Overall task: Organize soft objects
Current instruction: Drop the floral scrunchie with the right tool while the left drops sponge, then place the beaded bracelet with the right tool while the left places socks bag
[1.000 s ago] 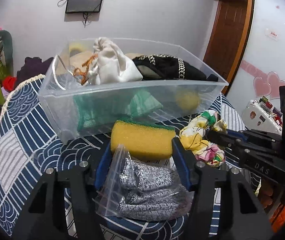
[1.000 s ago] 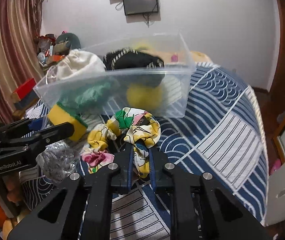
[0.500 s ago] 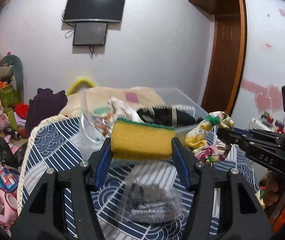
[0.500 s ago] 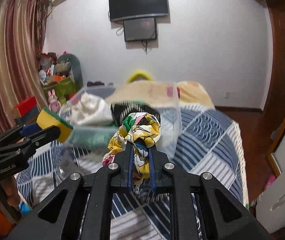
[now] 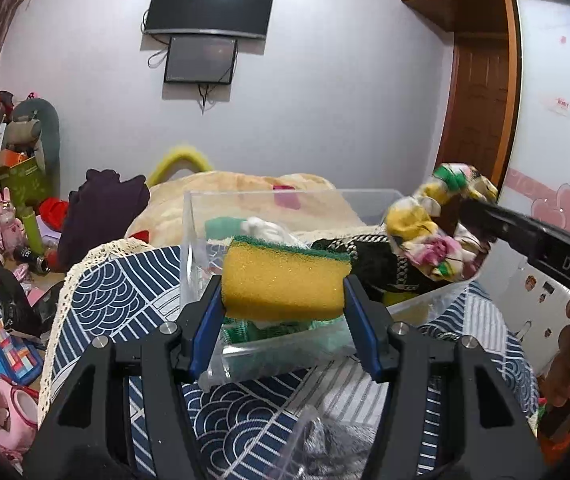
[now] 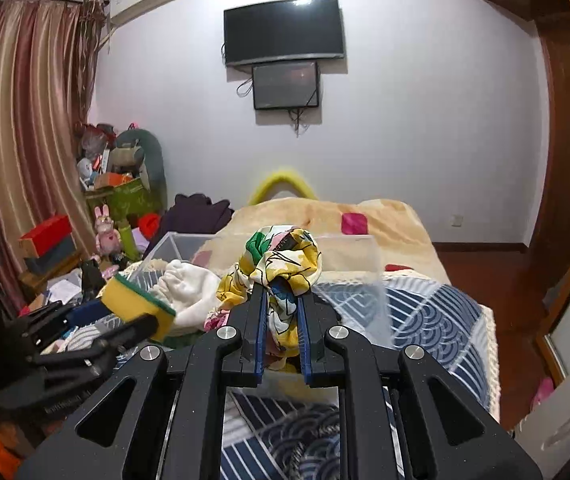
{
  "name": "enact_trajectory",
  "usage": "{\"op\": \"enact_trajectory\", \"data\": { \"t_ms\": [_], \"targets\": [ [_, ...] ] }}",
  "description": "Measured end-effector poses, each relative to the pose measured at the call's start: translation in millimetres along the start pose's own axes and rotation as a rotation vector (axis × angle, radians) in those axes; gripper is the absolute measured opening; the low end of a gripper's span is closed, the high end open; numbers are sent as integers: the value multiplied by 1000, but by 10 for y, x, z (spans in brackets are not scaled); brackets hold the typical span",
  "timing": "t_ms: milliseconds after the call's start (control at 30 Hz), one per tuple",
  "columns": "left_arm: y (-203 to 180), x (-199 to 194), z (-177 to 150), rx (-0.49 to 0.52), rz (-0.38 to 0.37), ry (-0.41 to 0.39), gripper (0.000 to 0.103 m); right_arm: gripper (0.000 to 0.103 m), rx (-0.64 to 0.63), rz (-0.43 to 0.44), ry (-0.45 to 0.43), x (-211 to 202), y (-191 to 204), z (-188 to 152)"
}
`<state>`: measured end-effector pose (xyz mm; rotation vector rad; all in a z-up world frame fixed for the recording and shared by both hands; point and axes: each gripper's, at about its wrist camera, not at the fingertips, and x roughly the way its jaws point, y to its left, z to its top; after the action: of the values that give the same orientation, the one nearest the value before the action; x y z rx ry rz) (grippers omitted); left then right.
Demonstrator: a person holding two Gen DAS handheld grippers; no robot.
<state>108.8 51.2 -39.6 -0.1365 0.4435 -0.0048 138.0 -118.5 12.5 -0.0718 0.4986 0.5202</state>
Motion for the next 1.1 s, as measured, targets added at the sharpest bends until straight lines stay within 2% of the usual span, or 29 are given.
{"op": "enact_trajectory", "data": {
  "t_ms": [267,467,567,733,867,933,1100],
  "targets": [
    [-21,286,-33,31,29,32,58,12,-15,17,105,381,107,-166],
    [-75,320,-63,58,28,33,59,13,-49,19,149,388,151,-244],
    [-71,285,-66,56,24,37,64,23,-55,21,159,358,140,-240],
    [-36,207,-71,40,2,46,68,50,-58,13,144,251,117,-251],
    [-29,146,-64,37,-16,56,71,60,-57,2,122,94,80,-260],
    [-41,89,-62,42,-20,50,81,65,-56,-11,112,39,60,-251],
    [-73,-149,-69,51,-4,2,100,76,-36,-48,67,-181,-38,-229]
  ]
}}
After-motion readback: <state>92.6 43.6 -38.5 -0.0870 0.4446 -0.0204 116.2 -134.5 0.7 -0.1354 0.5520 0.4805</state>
